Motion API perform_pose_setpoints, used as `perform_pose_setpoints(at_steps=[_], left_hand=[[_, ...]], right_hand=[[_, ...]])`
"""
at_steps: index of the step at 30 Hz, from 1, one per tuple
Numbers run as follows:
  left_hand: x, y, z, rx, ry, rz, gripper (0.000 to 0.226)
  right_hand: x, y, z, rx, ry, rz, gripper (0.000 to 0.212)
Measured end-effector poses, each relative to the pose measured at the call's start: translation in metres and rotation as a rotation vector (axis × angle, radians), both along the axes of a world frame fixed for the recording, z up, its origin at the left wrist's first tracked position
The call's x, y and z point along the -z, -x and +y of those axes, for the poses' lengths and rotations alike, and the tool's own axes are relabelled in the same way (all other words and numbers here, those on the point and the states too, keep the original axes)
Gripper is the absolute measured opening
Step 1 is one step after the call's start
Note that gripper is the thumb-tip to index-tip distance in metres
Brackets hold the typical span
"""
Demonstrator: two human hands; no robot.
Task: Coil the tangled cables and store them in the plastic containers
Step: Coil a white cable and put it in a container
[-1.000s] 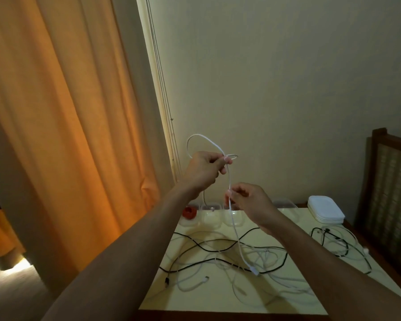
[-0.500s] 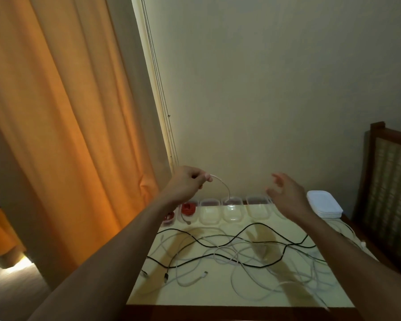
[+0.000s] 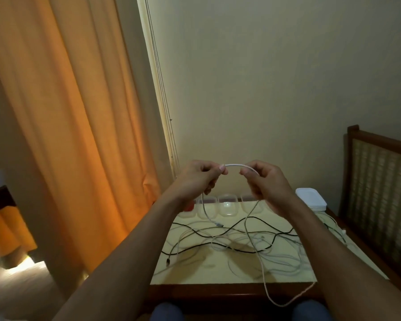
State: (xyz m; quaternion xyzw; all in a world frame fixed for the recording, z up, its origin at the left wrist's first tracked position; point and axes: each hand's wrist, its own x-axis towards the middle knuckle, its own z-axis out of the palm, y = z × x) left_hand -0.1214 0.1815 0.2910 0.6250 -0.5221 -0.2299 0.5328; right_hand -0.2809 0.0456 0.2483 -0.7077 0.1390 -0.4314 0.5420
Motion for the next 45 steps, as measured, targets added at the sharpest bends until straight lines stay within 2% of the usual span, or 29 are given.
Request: perform_pose_setpoints(at_steps=[3, 6, 9, 14, 17, 20, 23, 26, 30, 36, 39, 42, 45], left_hand=[[0.008, 0.014, 0.023, 0.046, -0.033, 0.037, 0.023], [0.013, 0.030, 0.037, 0.078, -0.048, 0.078, 0.024], [0.011, 0.048, 0.052, 0.135, -0.069, 0.068, 0.020], [0.008, 0.080, 0.079, 0.286, -0.079, 0.017, 0.018], [0.003, 0.095, 0.090, 0.376, 0.013, 0.163, 0.020], [-0.001, 0.117, 0.100, 0.427, 0.199, 0.391, 0.018], [0.001, 0.128, 0.099, 0.328, 0.352, 0.669, 0.016], [0.004, 0.124, 0.100, 0.273, 0.444, 0.766, 0.022], [0.001, 0.113, 0.106, 0.323, 0.449, 0.706, 0.029], [-0.008, 0.103, 0.100, 0.173, 0.584, 0.653, 0.025], [-0.012, 0.103, 0.088, 0.203, 0.613, 0.631, 0.025], [-0.009, 0.100, 0.074, 0.218, 0.616, 0.609, 0.030], [0.000, 0.090, 0.063, 0.127, 0.573, 0.477, 0.030]], right_hand=[[-0.004, 0.029, 0.009, -0.077, 0.012, 0.033, 0.013], [-0.012, 0.040, 0.023, 0.153, 0.047, -0.006, 0.015], [-0.023, 0.050, 0.029, 0.392, -0.004, -0.188, 0.014], [-0.027, 0.076, 0.028, 0.515, -0.049, -0.324, 0.016], [-0.017, 0.082, 0.026, 0.589, -0.069, -0.327, 0.015], [-0.001, 0.083, 0.031, 0.635, -0.047, -0.264, 0.012], [0.012, 0.083, 0.053, 0.641, -0.022, -0.230, 0.006], [0.031, 0.083, 0.070, 0.640, 0.056, -0.094, 0.014], [0.049, 0.079, 0.090, 0.621, 0.130, -0.005, 0.019], [0.061, 0.077, 0.117, 0.546, 0.216, 0.070, 0.018], [0.066, 0.081, 0.135, 0.452, 0.265, 0.096, 0.012], [0.067, 0.090, 0.147, 0.372, 0.390, 0.093, 0.011], [0.060, 0.105, 0.154, 0.374, 0.534, 0.125, 0.015]])
